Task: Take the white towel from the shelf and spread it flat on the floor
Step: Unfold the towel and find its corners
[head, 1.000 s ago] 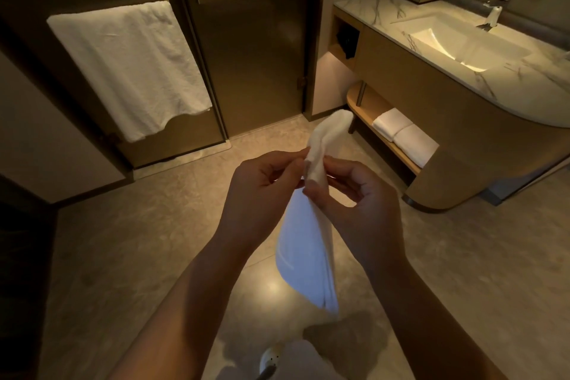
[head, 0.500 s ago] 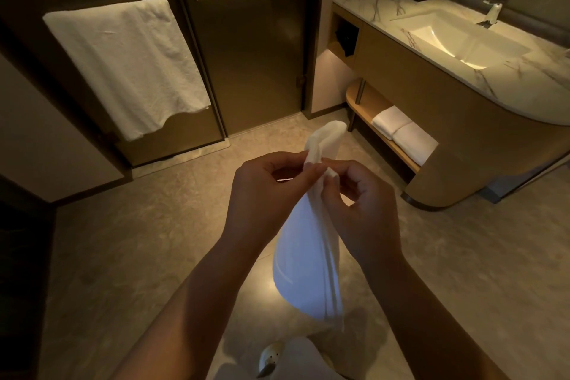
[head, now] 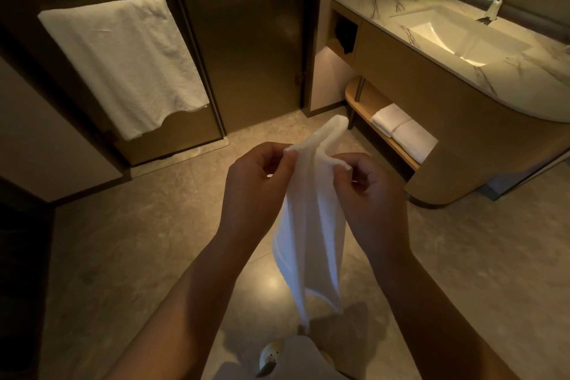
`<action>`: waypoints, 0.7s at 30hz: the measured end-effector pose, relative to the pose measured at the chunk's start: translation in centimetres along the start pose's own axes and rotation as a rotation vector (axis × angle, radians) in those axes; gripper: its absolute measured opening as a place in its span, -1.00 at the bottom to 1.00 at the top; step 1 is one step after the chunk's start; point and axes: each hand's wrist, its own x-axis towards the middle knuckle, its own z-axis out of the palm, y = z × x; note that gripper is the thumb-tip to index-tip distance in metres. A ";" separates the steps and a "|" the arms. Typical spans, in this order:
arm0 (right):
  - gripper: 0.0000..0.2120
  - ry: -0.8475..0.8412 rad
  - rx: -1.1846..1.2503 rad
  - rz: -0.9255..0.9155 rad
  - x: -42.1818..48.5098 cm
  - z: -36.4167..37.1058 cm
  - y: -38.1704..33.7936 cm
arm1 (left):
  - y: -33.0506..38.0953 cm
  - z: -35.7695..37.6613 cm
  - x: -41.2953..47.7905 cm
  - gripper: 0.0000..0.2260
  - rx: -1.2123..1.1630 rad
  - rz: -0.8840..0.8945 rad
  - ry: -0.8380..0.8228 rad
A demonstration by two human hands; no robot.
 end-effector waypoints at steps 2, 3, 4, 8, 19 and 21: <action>-0.88 0.032 -0.038 0.015 0.2 -0.6 0.5 | -0.2 -0.2 0.2 -0.89 0.007 0.003 0.032; -0.88 0.052 -0.049 0.027 0.3 -0.9 0.8 | -0.3 -0.4 0.4 -0.88 0.005 0.006 0.048; -0.88 0.070 -0.062 0.039 0.4 -1.3 1.1 | -0.4 -0.6 0.5 -0.88 0.001 0.009 0.065; -0.81 0.091 -0.152 0.086 1.0 -2.9 2.8 | -0.7 -1.2 1.0 -0.88 0.025 0.028 0.125; -0.72 0.061 -0.356 0.176 1.7 -5.1 5.7 | -0.5 -0.8 1.1 -0.89 0.095 0.071 0.127; -0.73 0.036 -0.361 0.181 1.7 -5.1 5.8 | -0.3 -0.7 1.1 -0.89 0.103 0.083 0.110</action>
